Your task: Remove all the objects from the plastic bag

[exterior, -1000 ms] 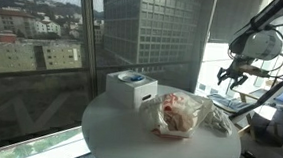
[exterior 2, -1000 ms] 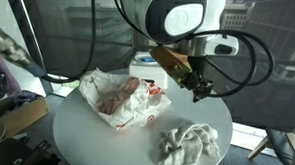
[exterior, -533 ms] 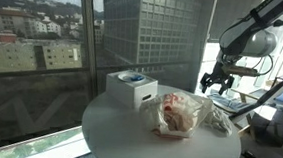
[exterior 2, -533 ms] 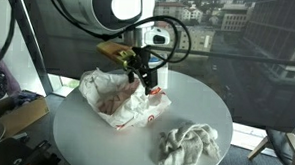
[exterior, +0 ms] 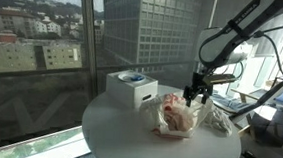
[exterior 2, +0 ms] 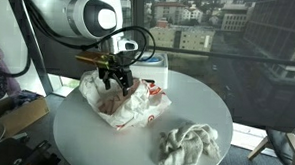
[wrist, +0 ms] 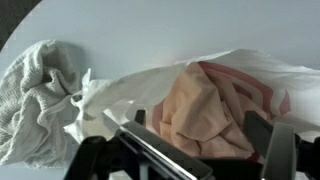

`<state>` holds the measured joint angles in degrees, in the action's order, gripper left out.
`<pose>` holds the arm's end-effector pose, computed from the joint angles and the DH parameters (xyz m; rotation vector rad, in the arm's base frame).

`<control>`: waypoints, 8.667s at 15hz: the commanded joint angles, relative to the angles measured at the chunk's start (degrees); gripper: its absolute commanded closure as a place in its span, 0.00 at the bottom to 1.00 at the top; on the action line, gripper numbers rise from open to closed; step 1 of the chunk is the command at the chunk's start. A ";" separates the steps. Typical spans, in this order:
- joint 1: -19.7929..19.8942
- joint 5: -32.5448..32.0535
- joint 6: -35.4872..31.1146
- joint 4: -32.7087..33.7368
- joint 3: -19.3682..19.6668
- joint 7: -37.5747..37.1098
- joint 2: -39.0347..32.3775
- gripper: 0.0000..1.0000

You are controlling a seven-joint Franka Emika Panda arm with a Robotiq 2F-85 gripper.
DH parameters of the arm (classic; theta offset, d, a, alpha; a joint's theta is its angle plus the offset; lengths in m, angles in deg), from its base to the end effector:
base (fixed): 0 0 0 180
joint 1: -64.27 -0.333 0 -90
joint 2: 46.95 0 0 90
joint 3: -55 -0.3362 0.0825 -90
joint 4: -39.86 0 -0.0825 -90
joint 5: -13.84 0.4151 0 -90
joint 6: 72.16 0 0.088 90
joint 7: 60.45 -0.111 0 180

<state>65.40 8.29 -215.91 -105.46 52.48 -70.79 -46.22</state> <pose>0.4722 0.0119 0.2674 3.0808 -0.1197 -0.0135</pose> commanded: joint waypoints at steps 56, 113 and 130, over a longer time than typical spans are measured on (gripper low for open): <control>-8.00 -44.73 -0.93 -11.43 3.48 -42.47 50.74 0.95; -2.70 8.28 26.30 29.86 2.27 1.67 -19.79 0.00; -6.63 0.04 6.45 26.42 -0.64 12.32 -33.97 0.00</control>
<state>59.92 10.59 -206.39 -79.82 51.83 -60.15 -78.36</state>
